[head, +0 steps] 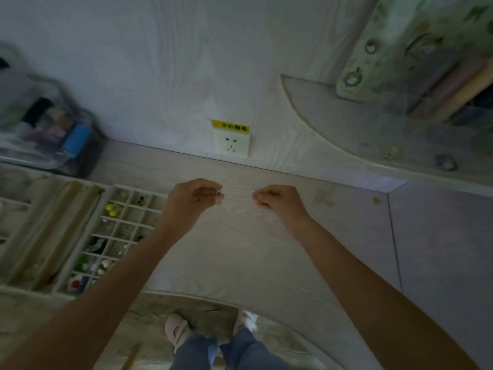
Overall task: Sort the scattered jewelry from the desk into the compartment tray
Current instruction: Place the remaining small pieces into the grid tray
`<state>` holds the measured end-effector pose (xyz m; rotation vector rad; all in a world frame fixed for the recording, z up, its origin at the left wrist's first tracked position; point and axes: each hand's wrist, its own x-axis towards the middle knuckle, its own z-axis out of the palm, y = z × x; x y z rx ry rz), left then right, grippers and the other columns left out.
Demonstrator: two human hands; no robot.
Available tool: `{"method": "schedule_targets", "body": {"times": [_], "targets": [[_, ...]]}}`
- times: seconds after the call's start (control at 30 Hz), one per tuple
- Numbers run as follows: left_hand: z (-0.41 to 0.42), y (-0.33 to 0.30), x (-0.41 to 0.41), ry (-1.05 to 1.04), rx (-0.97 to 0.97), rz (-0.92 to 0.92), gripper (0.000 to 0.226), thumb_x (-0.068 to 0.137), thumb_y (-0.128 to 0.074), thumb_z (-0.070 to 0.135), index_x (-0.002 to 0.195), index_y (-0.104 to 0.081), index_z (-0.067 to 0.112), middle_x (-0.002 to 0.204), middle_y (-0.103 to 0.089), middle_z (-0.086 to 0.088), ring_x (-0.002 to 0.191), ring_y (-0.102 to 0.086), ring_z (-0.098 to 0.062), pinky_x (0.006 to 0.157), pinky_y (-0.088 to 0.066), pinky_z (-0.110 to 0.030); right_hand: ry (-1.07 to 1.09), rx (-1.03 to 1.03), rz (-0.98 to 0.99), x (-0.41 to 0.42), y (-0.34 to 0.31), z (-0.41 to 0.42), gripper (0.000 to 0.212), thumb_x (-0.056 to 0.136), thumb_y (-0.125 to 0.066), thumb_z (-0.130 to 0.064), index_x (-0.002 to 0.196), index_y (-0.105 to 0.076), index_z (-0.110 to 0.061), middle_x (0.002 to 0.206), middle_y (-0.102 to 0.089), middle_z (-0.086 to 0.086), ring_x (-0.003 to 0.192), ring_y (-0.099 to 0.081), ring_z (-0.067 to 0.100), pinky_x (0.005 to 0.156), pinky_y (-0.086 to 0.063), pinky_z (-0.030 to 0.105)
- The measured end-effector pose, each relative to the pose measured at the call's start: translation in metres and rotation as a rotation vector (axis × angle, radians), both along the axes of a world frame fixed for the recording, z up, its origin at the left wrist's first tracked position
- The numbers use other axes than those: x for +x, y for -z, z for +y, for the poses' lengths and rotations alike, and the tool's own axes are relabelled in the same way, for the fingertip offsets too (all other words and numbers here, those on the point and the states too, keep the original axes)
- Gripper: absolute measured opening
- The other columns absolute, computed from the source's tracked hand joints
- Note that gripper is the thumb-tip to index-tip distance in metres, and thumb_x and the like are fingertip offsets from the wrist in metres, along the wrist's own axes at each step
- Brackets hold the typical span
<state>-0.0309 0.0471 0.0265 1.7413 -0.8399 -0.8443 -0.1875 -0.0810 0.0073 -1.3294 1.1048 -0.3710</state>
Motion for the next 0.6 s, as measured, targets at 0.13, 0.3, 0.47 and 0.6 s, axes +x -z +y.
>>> {"method": "schedule_targets", "body": {"times": [0.13, 0.3, 0.47, 0.6], "targets": [[0.046, -0.001, 0.047, -0.051, 0.033, -0.106, 0.028, 0.077, -0.069, -0.006, 0.079, -0.065, 0.021, 0.063, -0.069, 0.015, 0.065, -0.064, 0.005, 0.066, -0.049, -0.008, -0.072, 0.022, -0.030, 0.036, -0.004, 0.036, 0.017, 0.083, -0.058, 0.009, 0.094, -0.070, 0.007, 0.088, -0.068, 0.012, 0.073, -0.064, 0.011, 0.068, -0.055, 0.013], [0.098, 0.002, 0.104, -0.103, 0.079, -0.193, 0.028, 0.082, -0.067, 0.000, 0.076, -0.064, 0.027, 0.066, -0.068, 0.015, 0.065, -0.061, 0.006, 0.069, -0.049, -0.015, -0.102, 0.122, -0.092, 0.081, -0.008, 0.074, 0.018, 0.081, -0.062, 0.009, 0.097, -0.068, 0.010, 0.094, -0.069, 0.018, 0.078, -0.067, 0.018, 0.080, -0.057, 0.023], [0.129, 0.002, 0.142, -0.061, 0.097, -0.165, 0.022, 0.076, -0.071, 0.025, 0.073, -0.065, 0.045, 0.075, -0.067, 0.027, 0.077, -0.065, -0.006, 0.074, -0.050, -0.021, -0.168, 0.120, -0.134, 0.115, -0.009, 0.106, 0.023, 0.083, -0.062, 0.007, 0.106, -0.065, 0.011, 0.098, -0.068, 0.022, 0.076, -0.069, 0.013, 0.081, -0.056, 0.022], [0.139, 0.009, 0.160, 0.005, 0.090, -0.177, 0.019, 0.084, -0.068, 0.013, 0.080, -0.062, 0.030, 0.075, -0.068, 0.022, 0.077, -0.065, -0.003, 0.077, -0.050, -0.023, -0.135, 0.100, -0.123, 0.133, -0.008, 0.124, 0.024, 0.083, -0.063, 0.005, 0.106, -0.065, 0.011, 0.087, -0.069, 0.017, 0.068, -0.069, 0.007, 0.072, -0.056, 0.015]]}}
